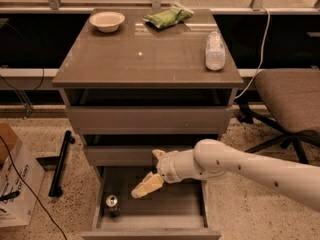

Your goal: Pick redbull can from bottom drawer and place on counter

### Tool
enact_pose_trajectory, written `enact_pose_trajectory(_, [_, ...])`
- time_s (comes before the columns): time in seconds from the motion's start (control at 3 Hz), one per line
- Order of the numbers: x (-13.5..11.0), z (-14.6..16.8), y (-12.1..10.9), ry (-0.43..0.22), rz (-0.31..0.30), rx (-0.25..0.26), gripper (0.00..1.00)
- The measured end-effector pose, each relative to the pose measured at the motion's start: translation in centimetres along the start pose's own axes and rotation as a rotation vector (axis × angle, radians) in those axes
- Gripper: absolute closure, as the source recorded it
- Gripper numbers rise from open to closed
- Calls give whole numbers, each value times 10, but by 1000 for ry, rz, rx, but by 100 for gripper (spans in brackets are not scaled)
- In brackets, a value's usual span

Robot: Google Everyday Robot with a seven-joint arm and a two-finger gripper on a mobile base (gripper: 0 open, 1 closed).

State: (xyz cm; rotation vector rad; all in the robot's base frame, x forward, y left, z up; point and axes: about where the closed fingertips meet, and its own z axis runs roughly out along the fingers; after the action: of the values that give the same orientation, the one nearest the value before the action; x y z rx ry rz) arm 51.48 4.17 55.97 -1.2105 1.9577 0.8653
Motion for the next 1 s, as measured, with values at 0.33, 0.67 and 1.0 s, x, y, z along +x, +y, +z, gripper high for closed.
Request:
enact_pose_trajectory(0.33, [18,14,-5,-73,10,-15,0])
enact_pose_trajectory(0.67, [52,41,-9,-144,29,-55,0])
enact_pose_trajectory(1.0, [76,71,-14,-174,36,-83,0])
